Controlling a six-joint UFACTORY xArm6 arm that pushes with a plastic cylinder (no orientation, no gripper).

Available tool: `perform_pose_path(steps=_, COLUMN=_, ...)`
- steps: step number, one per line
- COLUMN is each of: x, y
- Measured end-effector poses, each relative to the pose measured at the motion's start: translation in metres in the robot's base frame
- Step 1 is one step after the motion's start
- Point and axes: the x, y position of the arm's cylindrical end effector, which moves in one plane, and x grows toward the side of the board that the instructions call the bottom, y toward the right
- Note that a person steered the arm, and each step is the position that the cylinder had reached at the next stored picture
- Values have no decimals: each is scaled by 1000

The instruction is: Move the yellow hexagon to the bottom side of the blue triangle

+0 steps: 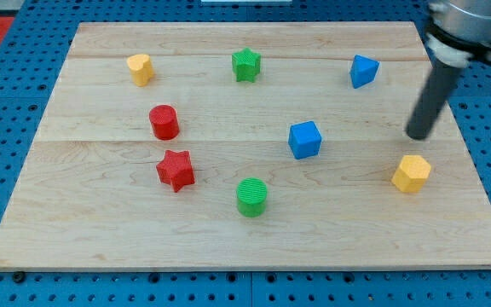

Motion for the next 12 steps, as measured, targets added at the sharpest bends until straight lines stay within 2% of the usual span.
perform_pose_path(steps=1, x=60, y=18)
perform_pose_path(steps=2, x=83, y=-21)
perform_pose_path(steps=3, x=65, y=-71)
perform_pose_path(steps=4, x=27, y=-73)
perform_pose_path(steps=7, x=59, y=-24)
perform_pose_path(steps=9, x=-6, y=-44)
perform_pose_path(steps=11, x=4, y=7)
perform_pose_path(steps=12, x=-20, y=18)
